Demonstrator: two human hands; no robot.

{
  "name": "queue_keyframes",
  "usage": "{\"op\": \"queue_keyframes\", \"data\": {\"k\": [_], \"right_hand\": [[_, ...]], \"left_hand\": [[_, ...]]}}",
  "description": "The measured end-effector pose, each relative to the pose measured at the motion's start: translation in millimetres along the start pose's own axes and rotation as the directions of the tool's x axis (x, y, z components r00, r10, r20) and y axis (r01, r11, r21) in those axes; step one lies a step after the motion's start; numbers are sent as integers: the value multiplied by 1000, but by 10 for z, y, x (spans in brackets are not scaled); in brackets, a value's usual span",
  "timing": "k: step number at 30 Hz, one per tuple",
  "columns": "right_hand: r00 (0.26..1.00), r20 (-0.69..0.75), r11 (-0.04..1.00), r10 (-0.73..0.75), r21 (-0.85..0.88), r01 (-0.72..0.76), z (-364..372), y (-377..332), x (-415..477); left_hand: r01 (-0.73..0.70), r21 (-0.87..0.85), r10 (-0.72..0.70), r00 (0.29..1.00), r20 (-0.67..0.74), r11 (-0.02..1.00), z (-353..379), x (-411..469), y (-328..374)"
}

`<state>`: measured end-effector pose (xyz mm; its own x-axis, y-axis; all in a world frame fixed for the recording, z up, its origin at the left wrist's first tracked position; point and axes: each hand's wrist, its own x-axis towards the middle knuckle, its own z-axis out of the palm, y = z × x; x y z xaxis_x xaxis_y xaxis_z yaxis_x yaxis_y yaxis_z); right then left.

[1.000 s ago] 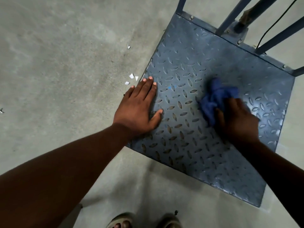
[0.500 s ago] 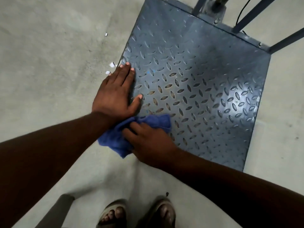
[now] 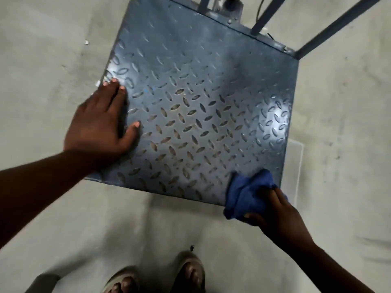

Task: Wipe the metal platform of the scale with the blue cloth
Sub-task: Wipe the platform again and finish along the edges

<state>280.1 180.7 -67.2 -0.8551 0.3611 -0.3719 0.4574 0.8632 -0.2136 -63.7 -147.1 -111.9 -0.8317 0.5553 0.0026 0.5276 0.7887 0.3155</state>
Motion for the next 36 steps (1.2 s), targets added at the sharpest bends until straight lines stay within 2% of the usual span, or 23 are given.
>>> {"op": "queue_keyframes", "data": {"k": [2, 5, 8, 10, 12, 14, 18, 21, 23, 25, 27, 29, 31, 33, 36], "right_hand": [[983, -72, 966, 169, 208, -151, -39, 63, 22], [883, -217, 863, 417, 399, -310, -183, 196, 390], [820, -118, 727, 560, 545, -419, -323, 270, 1018], [787, -60, 622, 614, 650, -436, -434, 319, 1568], [776, -45, 567, 630, 708, -420, -647, 360, 2139], [786, -74, 600, 614, 691, -404, -887, 364, 2650], [807, -230, 776, 544, 504, -379, -993, 204, 3110], [899, -316, 938, 303, 264, -224, -888, 316, 2933], [927, -317, 970, 202, 197, -144, -912, 463, 2849], [889, -308, 918, 339, 317, -240, -949, 455, 2911], [816, -337, 869, 469, 340, -359, -923, 366, 3129], [803, -392, 891, 449, 266, -368, -876, 153, 3321], [871, -384, 951, 307, 150, -269, -836, -202, 3454], [926, -353, 986, 131, 146, -84, -773, -671, 3541], [954, -261, 982, -147, 76, 172, -572, -1461, 3402]], "left_hand": [[4, -8, -4, 1000, -17, 1000, 38, 6, 3], [-2, -31, 0, 998, -56, 1000, 103, 7, -29], [-10, -50, 5, 995, -97, 999, 137, 9, -17], [-14, -43, 11, 997, -77, 999, 155, 9, -23], [-29, -32, 27, 998, -50, 999, 181, 12, -52], [-32, -28, 31, 999, -42, 999, 193, 18, -76], [-34, -25, 33, 998, -59, 999, 182, 23, -65], [-24, -17, 23, 999, -46, 1000, 153, 23, -29], [-20, -2, 20, 999, -49, 1000, 144, 23, -38], [-27, 13, 28, 999, -46, 1000, 146, 26, -48], [-36, 21, 37, 998, -47, 999, 149, 23, -29], [-34, 31, 36, 998, -48, 999, 145, 20, -19], [-32, 33, 34, 999, -36, 999, 133, 26, -13], [-26, 29, 27, 999, -26, 999, 130, 37, -11], [-22, 36, 23, 999, -22, 999, 130, 17, -20]]}}
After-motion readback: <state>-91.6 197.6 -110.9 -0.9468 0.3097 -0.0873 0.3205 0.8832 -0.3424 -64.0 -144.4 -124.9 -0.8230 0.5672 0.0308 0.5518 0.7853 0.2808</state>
